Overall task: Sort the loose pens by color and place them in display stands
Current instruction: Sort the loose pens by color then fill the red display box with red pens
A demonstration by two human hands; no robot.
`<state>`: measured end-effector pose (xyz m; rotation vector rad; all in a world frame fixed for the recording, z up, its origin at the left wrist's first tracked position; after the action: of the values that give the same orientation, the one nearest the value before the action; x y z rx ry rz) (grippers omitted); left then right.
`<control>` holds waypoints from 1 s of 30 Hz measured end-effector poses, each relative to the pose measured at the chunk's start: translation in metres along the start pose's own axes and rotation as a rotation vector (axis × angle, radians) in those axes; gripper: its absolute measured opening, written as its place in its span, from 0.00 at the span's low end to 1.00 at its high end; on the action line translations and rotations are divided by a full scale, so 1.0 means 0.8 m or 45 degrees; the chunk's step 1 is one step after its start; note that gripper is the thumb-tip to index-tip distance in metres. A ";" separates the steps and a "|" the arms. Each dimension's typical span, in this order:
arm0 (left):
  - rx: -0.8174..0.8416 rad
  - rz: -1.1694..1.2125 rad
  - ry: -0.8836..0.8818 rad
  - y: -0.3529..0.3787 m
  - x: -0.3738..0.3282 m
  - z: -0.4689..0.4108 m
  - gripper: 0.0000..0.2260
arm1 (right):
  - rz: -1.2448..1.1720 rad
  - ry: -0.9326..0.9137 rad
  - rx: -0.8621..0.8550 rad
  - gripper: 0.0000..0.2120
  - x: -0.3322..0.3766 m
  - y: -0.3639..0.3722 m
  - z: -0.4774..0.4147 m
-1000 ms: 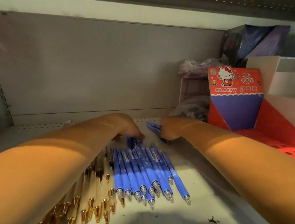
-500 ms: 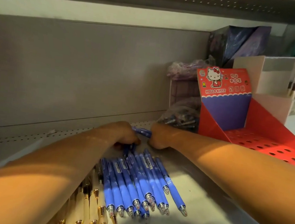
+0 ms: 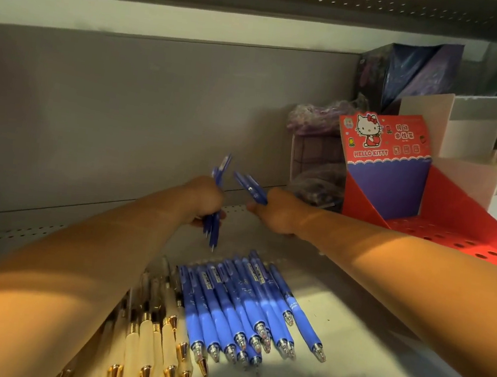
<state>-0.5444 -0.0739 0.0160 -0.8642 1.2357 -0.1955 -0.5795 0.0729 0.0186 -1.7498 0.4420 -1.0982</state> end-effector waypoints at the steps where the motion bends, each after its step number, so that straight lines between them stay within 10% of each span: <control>1: -0.012 0.069 0.049 -0.007 -0.007 0.003 0.14 | -0.080 0.010 -0.008 0.21 0.002 -0.003 0.002; 15: 0.039 0.476 0.202 -0.022 -0.038 0.113 0.15 | -0.628 0.029 0.231 0.15 0.040 -0.006 0.082; 30: 0.105 0.295 -0.252 0.007 0.042 0.201 0.11 | -0.001 -0.231 0.405 0.20 0.084 0.039 0.155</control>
<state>-0.3925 -0.0139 -0.0019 -0.6466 1.1235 0.0255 -0.4352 0.0788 0.0099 -1.5487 0.1446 -0.9421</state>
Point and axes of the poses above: each hand's wrist, its own z-axis away from the middle knuckle, its own y-axis out of the palm, x = y × z, the point moved 9 cm from there along -z, towards the middle knuckle, and after that the axes turned 3 degrees about z, right-handed, at the moved point
